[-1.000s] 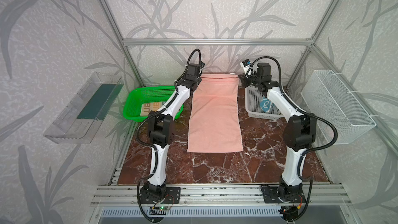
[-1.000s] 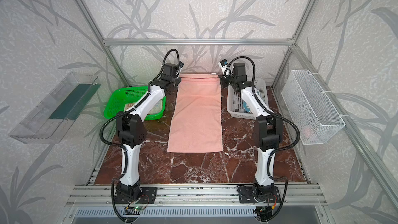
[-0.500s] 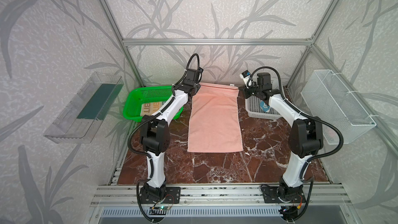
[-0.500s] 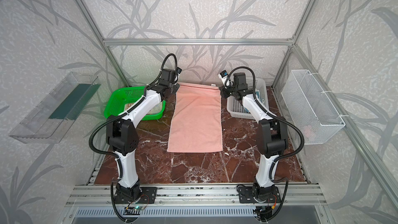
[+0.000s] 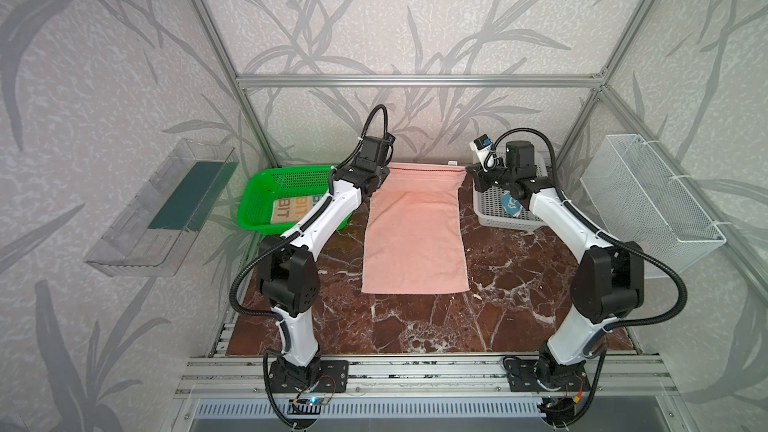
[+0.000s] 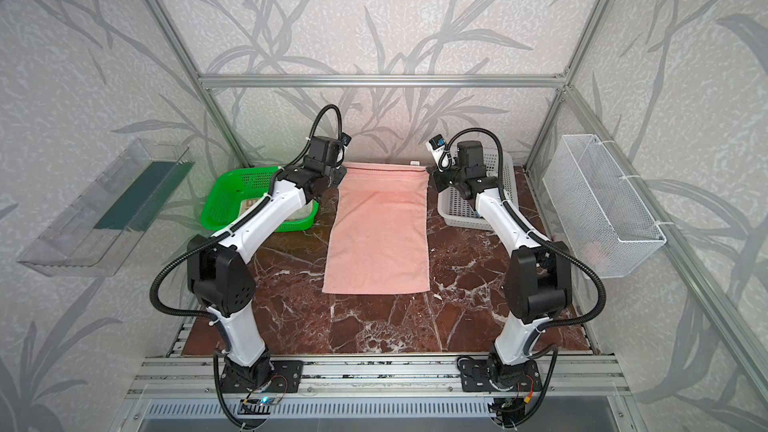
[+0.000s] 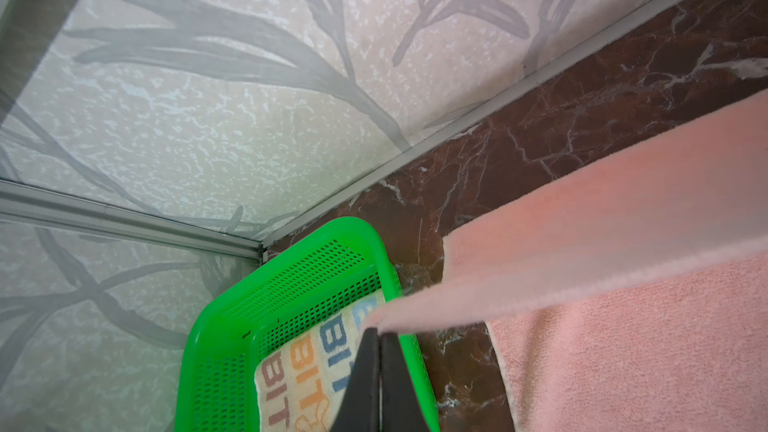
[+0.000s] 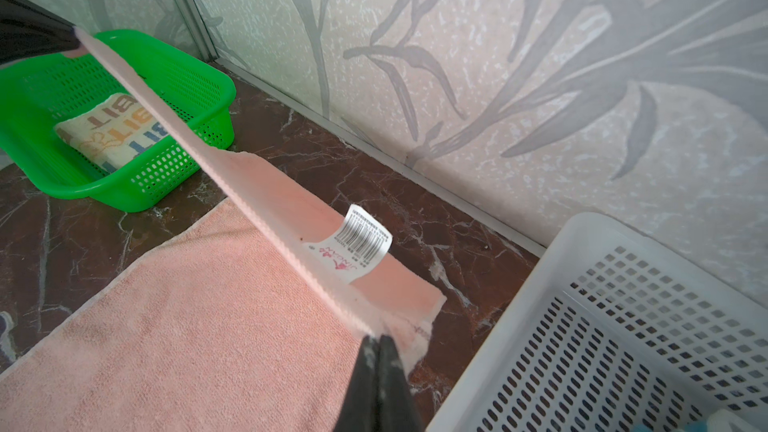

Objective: Fold and stack the towels
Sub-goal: 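Drag the held edge toward the robot with both grippers, folding the towel over itself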

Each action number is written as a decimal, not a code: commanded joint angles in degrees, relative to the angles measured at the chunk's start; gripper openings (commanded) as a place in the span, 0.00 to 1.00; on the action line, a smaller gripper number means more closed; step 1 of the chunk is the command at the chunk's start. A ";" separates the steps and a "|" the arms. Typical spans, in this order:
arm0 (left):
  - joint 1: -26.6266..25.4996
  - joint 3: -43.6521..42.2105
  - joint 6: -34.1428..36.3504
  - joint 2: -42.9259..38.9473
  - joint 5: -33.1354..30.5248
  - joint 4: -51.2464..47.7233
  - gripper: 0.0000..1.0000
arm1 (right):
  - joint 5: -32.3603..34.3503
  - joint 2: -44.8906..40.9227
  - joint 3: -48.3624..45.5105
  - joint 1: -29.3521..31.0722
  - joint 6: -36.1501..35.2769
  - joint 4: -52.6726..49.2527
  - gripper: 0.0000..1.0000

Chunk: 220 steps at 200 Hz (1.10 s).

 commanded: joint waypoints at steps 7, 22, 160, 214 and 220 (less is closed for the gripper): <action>-1.32 -3.95 -2.80 -4.14 -3.38 -2.19 0.00 | 0.16 -4.78 -3.99 -0.50 0.54 -1.26 0.00; -2.15 -6.53 -3.87 -5.44 -3.72 -2.07 0.00 | -0.30 -6.02 -6.95 -0.48 1.05 -0.42 0.00; -6.59 -23.60 -12.51 -13.55 -2.47 -2.94 0.00 | -1.34 -13.79 -24.94 2.09 4.01 -1.37 0.00; -7.72 -25.42 -16.58 -11.47 0.14 -6.49 0.00 | -0.72 -12.55 -27.00 3.28 7.30 -5.16 0.00; -7.89 -25.46 -16.90 -11.07 0.34 -6.96 0.00 | -0.40 -12.37 -27.37 3.45 7.74 -5.38 0.00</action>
